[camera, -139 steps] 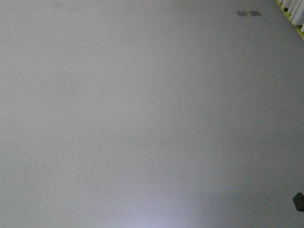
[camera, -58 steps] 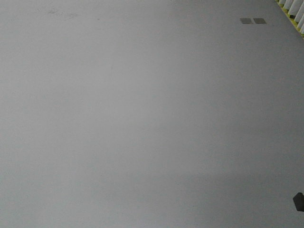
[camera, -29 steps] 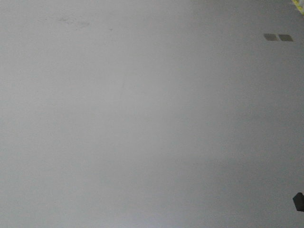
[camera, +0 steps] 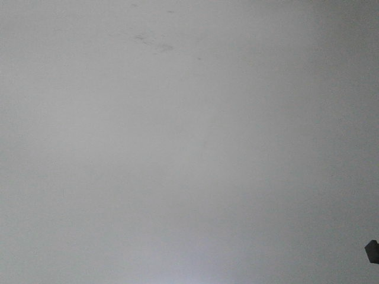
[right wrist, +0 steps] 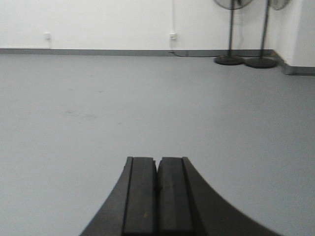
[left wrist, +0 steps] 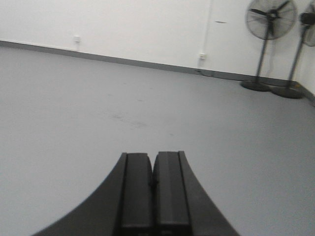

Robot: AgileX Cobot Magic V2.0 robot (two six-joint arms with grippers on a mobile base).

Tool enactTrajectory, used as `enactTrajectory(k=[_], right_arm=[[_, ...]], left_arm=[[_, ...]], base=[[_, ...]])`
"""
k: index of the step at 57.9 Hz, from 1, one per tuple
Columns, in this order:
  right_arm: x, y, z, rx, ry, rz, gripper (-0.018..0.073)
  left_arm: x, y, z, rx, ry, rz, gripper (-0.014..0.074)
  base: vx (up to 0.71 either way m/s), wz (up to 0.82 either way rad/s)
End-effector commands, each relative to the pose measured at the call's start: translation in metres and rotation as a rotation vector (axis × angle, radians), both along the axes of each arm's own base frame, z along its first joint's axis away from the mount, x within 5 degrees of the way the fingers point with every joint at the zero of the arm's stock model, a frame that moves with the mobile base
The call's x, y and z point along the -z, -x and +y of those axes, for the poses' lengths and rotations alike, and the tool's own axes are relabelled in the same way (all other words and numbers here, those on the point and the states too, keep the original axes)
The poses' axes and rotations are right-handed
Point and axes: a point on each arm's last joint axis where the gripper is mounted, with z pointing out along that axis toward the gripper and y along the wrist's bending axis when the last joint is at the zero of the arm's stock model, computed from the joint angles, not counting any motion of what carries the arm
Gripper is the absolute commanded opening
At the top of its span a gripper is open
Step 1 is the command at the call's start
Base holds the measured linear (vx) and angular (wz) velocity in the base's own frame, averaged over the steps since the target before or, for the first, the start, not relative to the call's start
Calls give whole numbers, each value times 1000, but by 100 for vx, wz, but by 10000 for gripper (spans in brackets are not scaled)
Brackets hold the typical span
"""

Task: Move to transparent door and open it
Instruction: 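Turn and drive the base toward the white-framed glass sliding door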

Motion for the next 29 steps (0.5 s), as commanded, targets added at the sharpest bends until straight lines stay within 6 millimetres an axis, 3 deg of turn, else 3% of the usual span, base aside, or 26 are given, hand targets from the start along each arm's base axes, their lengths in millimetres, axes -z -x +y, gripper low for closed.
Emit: enactTrajectory(k=[1, 29], right_arm=[[-8, 0, 0, 0, 17, -95, -9], [-8, 0, 0, 0, 17, -92, -9]], left_arm=[[-3, 0, 0, 4, 21, -80, -6], [-3, 0, 0, 4, 20, -75, -6]], base=[[69, 51], [71, 54]])
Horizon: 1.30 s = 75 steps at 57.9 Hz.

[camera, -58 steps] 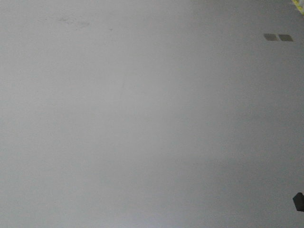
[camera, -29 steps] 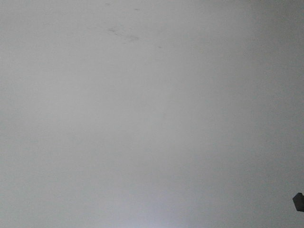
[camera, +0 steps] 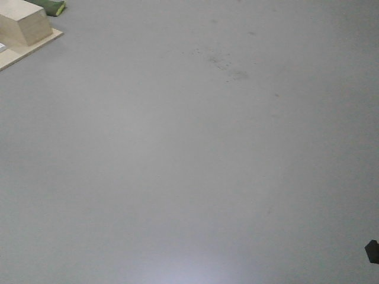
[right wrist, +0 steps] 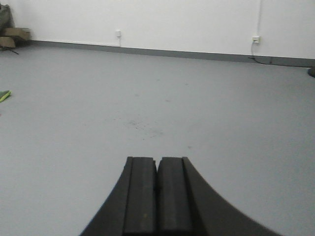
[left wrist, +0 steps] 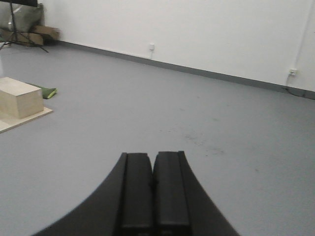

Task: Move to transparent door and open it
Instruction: 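Turn and drive the base toward the white-framed glass sliding door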

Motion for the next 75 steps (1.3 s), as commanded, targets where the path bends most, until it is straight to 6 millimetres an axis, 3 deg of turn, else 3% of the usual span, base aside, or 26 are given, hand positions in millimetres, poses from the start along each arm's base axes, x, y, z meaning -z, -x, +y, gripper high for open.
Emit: enactTrajectory(k=[1, 75], right_arm=[[-8, 0, 0, 0, 17, -92, -9], [-8, 0, 0, 0, 17, -92, -9]], left_arm=[[-3, 0, 0, 4, 20, -74, -6], [-2, 0, 0, 4, 19, -67, -6]], base=[[74, 53], [77, 51]])
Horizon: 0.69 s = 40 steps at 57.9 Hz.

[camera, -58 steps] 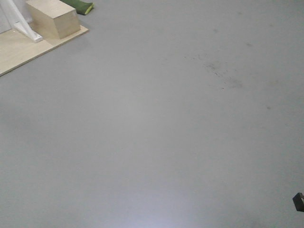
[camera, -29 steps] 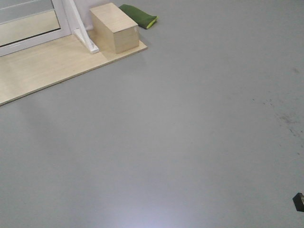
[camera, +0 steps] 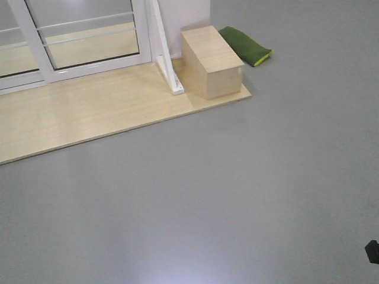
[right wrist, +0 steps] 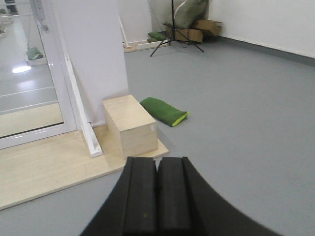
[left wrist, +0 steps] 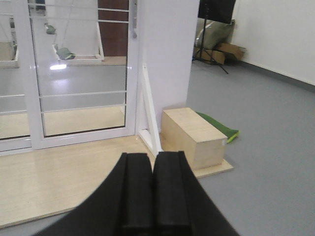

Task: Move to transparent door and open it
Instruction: 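Turn and drive the base toward the white-framed glass sliding door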

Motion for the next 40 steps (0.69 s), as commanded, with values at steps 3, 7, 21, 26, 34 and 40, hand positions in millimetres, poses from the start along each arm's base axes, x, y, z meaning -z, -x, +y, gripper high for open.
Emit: enactTrajectory(k=[3, 7, 21, 26, 34, 40], right_arm=[[-8, 0, 0, 0, 17, -92, -9], [-8, 0, 0, 0, 17, -92, -9], [-8, 0, 0, 0, 17, -95, -9], [-8, 0, 0, 0, 17, -95, -9], [-8, 0, 0, 0, 17, -95, -9], [-8, 0, 0, 0, 17, -96, -9]], left_arm=[[-2, 0, 0, 4, 20, -70, -6], [-2, 0, 0, 4, 20, -70, -6], [-2, 0, 0, 4, 20, -70, -6], [-2, 0, 0, 4, 20, -70, -6], [-2, 0, 0, 4, 20, -70, -6], [-2, 0, 0, 4, 20, -70, -6]], base=[[80, 42], [81, 41], [81, 34], [79, 28], [77, 27], [74, 26]])
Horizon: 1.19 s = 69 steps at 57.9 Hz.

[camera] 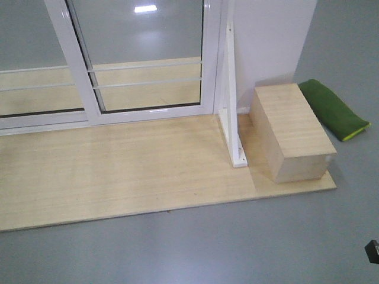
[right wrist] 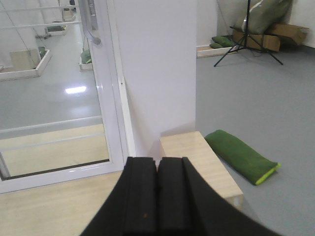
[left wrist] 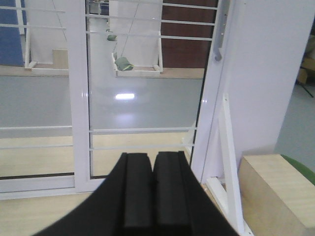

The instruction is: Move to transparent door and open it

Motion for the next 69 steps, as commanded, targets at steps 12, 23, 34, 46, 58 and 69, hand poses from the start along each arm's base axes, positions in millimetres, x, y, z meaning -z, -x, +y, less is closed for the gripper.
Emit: enactTrajectory(k=[12, 23, 34, 46, 58, 69], right_arm=[[-8, 0, 0, 0, 17, -95, -9], [-8, 0, 0, 0, 17, -95, -9], [-8, 0, 0, 0, 17, -95, -9], [-8, 0, 0, 0, 17, -95, -9], [-8, 0, 0, 0, 17, -95, -9], [-8, 0, 0, 0, 17, -95, -9]], left_arm=[[-3, 0, 0, 4, 20, -72, -6], [-3, 0, 0, 4, 20, -72, -6], [-3, 0, 0, 4, 20, -72, -6], [-3, 0, 0, 4, 20, -72, -6], [-3, 0, 0, 4, 20, -72, -6], [-3, 0, 0, 4, 20, -72, -6]], base=[[70, 25], [62, 20], [55, 13], [44, 8], [32, 4], [27, 5]])
